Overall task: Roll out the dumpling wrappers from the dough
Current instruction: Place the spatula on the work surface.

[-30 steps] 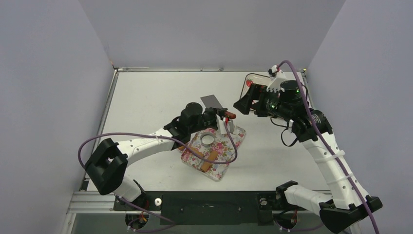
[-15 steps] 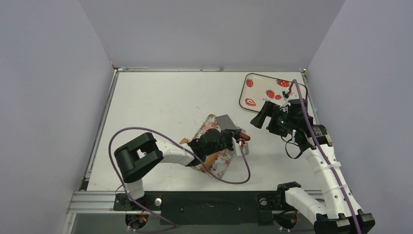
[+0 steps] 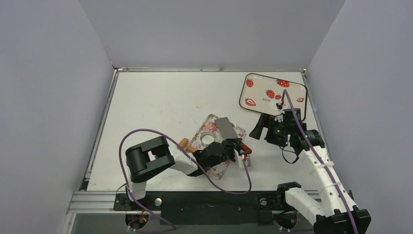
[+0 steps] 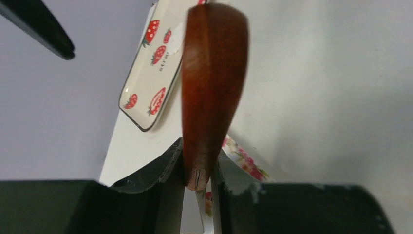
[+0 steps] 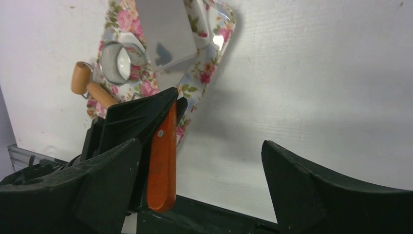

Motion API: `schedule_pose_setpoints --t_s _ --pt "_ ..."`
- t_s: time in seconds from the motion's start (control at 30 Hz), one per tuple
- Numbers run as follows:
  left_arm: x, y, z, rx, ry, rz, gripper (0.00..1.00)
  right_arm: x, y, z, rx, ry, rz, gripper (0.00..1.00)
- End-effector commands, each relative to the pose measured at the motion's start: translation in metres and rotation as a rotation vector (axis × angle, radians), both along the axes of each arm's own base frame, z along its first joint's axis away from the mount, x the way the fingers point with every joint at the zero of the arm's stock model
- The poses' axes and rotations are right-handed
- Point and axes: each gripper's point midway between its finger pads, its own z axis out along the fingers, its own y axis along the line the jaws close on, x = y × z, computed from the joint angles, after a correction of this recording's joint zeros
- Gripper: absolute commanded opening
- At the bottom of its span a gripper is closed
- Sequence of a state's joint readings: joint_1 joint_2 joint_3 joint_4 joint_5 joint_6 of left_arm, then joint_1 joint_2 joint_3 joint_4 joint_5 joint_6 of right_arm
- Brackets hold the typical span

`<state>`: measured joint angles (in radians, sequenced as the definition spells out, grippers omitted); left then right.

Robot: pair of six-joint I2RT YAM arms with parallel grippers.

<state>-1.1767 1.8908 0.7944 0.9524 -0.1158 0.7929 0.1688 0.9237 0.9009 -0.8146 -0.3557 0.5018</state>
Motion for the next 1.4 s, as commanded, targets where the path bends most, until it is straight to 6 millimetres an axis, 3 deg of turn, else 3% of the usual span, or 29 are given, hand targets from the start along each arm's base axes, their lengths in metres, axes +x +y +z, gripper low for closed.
schedule_pose_setpoints --t_s 0.0,0.17,0.33,0.37,0.4,0.43,0.47,0.5,0.6,0.77,0.9,1.03,1.13,1.2,1.3,1.37 --pt "-0.022 -0.003 -0.005 -0.026 0.057 -0.029 0.21 -0.001 -0.002 -0.018 -0.012 0.024 0.004 0.89" --pt "-0.033 -0.003 -0.016 0.000 0.107 -0.047 0.33 -0.003 -0.002 -0.020 -0.010 0.027 0.012 0.89" --pt "-0.036 -0.010 0.002 -0.008 0.126 -0.068 0.39 -0.005 0.003 -0.015 0.007 0.023 0.047 0.89" --pt "-0.046 -0.009 0.001 0.026 0.152 -0.115 0.39 -0.008 0.005 -0.015 0.012 0.031 0.060 0.90" --pt "-0.054 -0.003 -0.013 0.100 0.193 -0.147 0.40 -0.007 0.006 -0.013 0.015 0.033 0.063 0.90" --pt "-0.071 -0.004 -0.010 0.119 0.220 -0.237 0.41 -0.008 0.005 -0.014 0.014 0.038 0.064 0.90" --pt "-0.082 0.006 -0.026 0.199 0.271 -0.271 0.41 -0.008 0.005 -0.015 0.013 0.041 0.064 0.90" --pt "-0.097 0.007 -0.024 0.210 0.304 -0.341 0.43 -0.008 0.006 -0.016 0.014 0.046 0.061 0.90" --pt "-0.111 0.018 -0.040 0.304 0.385 -0.389 0.45 -0.009 0.008 -0.020 0.022 0.068 0.063 0.90" --pt "-0.097 0.016 -0.029 0.306 0.375 -0.351 0.48 -0.007 0.013 -0.010 0.030 0.041 0.071 0.90" --pt "-0.094 0.015 0.009 0.266 0.383 -0.353 0.50 -0.002 0.014 -0.003 0.005 0.011 0.073 0.90" --pt "-0.091 0.027 0.051 0.190 0.435 -0.320 0.51 0.009 0.018 0.006 0.009 -0.024 0.056 0.90" --pt "-0.070 0.049 0.083 0.071 0.507 -0.226 0.51 0.023 0.025 0.011 0.020 -0.048 0.044 0.89" --pt "-0.058 0.066 0.091 0.039 0.575 -0.164 0.51 0.030 0.032 0.011 0.009 -0.049 0.052 0.88" --pt "-0.035 0.095 0.090 0.038 0.761 0.007 0.52 0.046 0.045 0.016 -0.026 -0.053 0.065 0.86" --pt "-0.009 0.117 0.078 0.023 0.927 0.168 0.52 0.053 0.058 0.018 -0.052 -0.058 0.084 0.84"
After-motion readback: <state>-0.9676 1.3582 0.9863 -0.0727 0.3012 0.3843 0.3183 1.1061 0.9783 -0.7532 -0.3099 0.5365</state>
